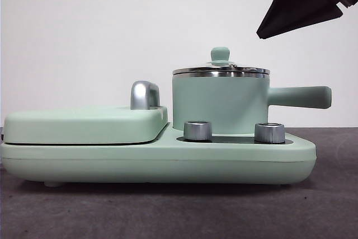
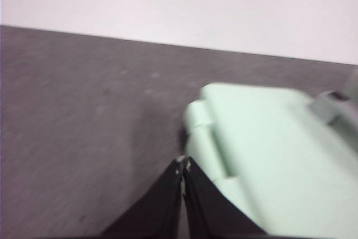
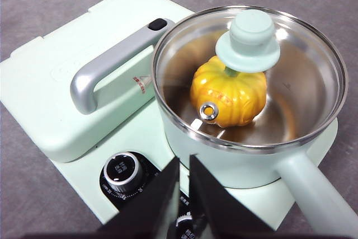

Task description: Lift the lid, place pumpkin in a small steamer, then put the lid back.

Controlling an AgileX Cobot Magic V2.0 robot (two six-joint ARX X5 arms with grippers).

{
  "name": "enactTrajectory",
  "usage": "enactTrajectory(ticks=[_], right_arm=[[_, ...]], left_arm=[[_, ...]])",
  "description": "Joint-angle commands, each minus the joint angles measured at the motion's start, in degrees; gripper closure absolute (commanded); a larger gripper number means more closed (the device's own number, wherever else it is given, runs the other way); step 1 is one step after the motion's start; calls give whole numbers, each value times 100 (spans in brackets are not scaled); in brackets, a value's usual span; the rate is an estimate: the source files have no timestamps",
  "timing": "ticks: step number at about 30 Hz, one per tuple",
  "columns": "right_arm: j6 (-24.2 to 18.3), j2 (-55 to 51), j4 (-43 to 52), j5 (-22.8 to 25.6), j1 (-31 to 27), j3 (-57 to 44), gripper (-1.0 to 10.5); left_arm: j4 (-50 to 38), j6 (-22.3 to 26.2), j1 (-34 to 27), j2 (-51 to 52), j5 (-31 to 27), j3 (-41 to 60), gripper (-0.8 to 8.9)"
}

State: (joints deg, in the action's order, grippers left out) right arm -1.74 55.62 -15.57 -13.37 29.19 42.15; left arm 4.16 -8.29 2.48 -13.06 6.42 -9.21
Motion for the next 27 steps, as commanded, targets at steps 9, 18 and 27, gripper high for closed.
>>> enactTrajectory(ticks=[9,18,27], right_arm=[[-20,31,61,-11,31,33,922],[-20,31,81,-13,31,33,922],[-20,31,90,-13,31,33,922]], left_arm=[[-79,166,-243,1180,-216,824,807],[55,284,-247,1287,-234,850,807],[55,286,-247,1287,-234,850,807]])
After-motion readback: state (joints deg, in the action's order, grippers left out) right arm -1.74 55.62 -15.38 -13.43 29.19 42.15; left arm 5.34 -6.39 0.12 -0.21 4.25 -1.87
